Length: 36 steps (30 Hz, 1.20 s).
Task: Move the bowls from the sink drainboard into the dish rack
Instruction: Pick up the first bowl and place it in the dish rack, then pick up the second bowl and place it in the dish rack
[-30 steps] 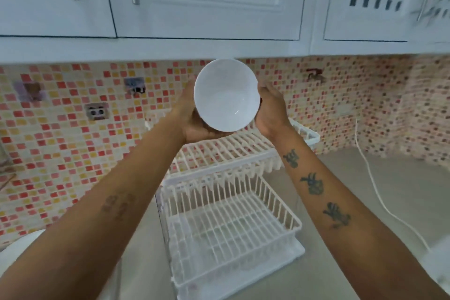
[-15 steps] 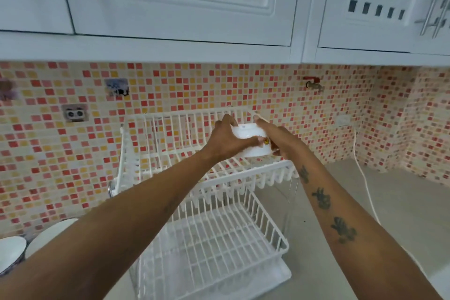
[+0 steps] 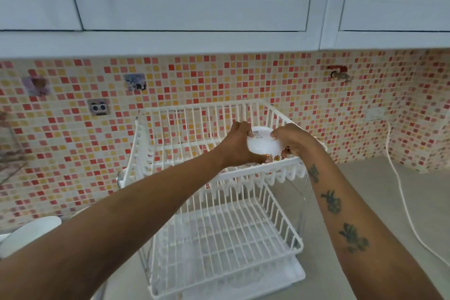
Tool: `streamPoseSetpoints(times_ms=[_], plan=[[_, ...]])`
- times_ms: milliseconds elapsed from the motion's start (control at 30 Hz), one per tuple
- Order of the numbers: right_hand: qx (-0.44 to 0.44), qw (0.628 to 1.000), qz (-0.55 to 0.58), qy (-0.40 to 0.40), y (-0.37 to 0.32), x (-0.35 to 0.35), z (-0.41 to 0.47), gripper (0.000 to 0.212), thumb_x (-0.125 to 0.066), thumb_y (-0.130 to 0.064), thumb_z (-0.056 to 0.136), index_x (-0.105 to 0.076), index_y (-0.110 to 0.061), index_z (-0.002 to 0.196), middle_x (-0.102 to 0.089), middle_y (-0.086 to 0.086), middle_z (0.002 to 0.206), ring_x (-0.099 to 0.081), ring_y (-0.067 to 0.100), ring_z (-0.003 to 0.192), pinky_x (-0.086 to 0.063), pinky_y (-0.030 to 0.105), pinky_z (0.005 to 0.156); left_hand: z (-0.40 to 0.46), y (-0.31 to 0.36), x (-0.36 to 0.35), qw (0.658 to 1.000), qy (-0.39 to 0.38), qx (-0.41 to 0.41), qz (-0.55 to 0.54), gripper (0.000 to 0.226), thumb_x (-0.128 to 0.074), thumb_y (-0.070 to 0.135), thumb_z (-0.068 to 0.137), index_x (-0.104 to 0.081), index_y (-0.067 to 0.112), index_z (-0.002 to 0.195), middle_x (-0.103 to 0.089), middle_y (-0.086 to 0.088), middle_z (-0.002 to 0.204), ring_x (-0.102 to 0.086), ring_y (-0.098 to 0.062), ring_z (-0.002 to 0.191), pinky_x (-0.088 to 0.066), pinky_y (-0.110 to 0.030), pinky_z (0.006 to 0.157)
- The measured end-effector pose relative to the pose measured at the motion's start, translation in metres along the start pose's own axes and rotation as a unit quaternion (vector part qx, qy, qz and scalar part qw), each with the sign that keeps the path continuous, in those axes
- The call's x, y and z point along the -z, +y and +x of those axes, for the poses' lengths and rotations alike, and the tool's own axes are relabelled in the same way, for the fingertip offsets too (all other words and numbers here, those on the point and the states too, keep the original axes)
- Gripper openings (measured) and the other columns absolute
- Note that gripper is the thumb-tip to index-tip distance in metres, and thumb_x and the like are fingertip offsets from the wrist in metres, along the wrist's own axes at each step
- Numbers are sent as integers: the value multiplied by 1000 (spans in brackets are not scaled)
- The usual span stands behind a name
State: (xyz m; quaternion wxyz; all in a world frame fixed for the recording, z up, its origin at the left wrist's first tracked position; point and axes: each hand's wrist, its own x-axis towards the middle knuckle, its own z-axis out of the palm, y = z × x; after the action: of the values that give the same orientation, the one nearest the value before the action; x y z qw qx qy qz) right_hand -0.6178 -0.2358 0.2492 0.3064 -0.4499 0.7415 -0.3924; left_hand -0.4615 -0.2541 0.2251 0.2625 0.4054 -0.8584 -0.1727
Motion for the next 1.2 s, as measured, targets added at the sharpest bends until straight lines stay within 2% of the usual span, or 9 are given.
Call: streamPoseSetpoints(times_ms=[267,400,467,633,767,833,967,1100,1200], plan=[[10,998,-62,26,-1,-6,-5,42,-43,-17,94,-49,2,132,-54,12,103,-54,26,88,-45,32,69,-4,-1,4,1000,-17,2,-6,74,-84,24,70,-37,4,123,-37,-14,133,-44,-23,107,-43,-27,86],[47,993,-83,72,-2,-5,-12,47,-47,-28,95,-50,4,130,-62,19,113,-60,31,91,-45,30,70,-7,4,13,998,-34,30,-35,95,-84,30,70,-23,6,138,-29,-14,144,-43,-31,128,-45,-37,101],[91,980,-120,130,-5,-5,-23,45,-49,-31,96,-57,6,119,-63,23,113,-58,31,80,-43,28,59,-12,9,26,996,-41,57,-55,106,-81,38,73,-13,6,147,-23,-15,153,-37,-31,137,-39,-39,109],[251,925,-155,237,-36,-32,-62,49,-56,-33,92,-59,7,121,-53,25,129,-55,42,115,-45,42,95,-49,13,76,984,45,90,-146,88,-64,48,86,-15,10,149,-28,-15,157,-39,-31,139,-41,-36,102],[353,914,-72,184,-91,-88,-106,46,-54,-36,89,-65,-5,120,-57,16,133,-58,32,118,-47,42,100,-98,-13,123,971,169,88,-145,64,-59,39,92,-32,5,140,-44,-16,144,-49,-28,128,-44,-34,95],[393,908,-21,143,-118,-127,-127,41,-53,-33,88,-68,-6,115,-60,14,129,-61,29,113,-48,32,92,-126,-33,150,960,225,101,-132,56,-57,36,94,-39,2,135,-49,-16,138,-54,-25,119,-44,-33,93],[451,886,59,94,-154,-219,-173,30,-53,-24,91,-67,-7,112,-52,11,128,-54,16,105,-29,11,77,-195,-90,202,936,300,166,-84,49,-54,37,95,-44,4,130,-54,-12,131,-54,-24,117,-43,-30,89],[448,888,95,-38,-164,-321,-204,30,-53,-24,92,-65,-7,113,-50,10,130,-54,19,115,-39,20,94,-282,-166,239,897,338,278,-56,40,-53,34,95,-48,4,122,-55,-5,103,-55,-20,93,-45,-30,72],[392,902,61,-168,-158,-398,-227,31,-53,-24,92,-64,-7,114,-54,11,131,-57,21,106,-43,25,87,-350,-222,253,861,325,390,-31,29,-52,29,95,-53,1,99,-58,-21,89,-55,-27,77,-34,-25,58]])
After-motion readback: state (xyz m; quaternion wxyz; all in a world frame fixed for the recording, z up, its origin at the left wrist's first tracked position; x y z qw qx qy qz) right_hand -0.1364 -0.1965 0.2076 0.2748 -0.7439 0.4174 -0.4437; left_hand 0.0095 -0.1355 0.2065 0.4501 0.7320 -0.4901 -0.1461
